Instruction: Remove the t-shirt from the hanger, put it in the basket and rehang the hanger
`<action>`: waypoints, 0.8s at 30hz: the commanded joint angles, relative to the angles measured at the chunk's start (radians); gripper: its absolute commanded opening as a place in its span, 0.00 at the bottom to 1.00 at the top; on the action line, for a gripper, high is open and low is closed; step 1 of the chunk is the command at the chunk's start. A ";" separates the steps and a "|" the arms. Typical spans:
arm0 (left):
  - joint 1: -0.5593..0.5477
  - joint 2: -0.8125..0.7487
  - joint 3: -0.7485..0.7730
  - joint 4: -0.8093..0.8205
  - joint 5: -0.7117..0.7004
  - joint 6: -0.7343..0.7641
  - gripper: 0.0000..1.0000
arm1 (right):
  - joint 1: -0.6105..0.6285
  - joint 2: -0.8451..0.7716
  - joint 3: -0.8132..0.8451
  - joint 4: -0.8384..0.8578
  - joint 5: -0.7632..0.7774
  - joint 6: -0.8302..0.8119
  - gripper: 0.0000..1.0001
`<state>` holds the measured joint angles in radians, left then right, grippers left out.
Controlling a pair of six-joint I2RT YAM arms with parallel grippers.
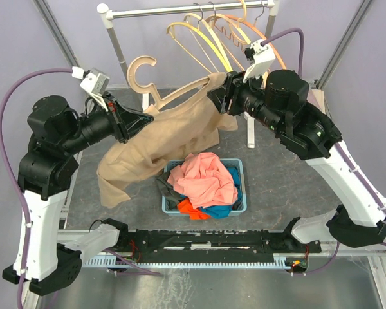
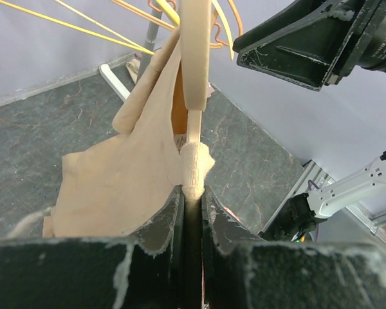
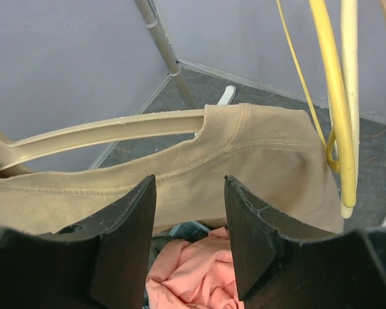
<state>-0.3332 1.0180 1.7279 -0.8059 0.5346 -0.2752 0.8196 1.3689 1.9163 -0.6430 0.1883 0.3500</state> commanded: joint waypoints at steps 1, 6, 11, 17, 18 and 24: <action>0.001 -0.031 0.027 0.108 0.061 -0.004 0.03 | -0.004 0.003 0.015 0.028 0.024 0.068 0.53; 0.002 -0.041 0.031 0.114 0.068 -0.007 0.03 | -0.004 0.046 0.085 -0.013 0.080 0.098 0.51; 0.002 -0.047 0.026 0.114 0.076 -0.007 0.03 | -0.003 0.072 0.112 -0.015 0.124 0.123 0.49; 0.002 -0.048 0.026 0.121 0.088 -0.007 0.03 | -0.003 0.099 0.150 -0.038 0.169 0.140 0.42; 0.002 -0.048 0.025 0.122 0.090 -0.006 0.03 | -0.004 0.098 0.147 -0.030 0.171 0.140 0.39; 0.002 -0.046 0.024 0.123 0.087 -0.005 0.03 | -0.004 0.088 0.139 -0.015 0.211 0.133 0.07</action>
<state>-0.3332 0.9920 1.7279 -0.7879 0.5785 -0.2752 0.8200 1.4696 2.0193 -0.6926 0.3408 0.4808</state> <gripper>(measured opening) 0.169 0.152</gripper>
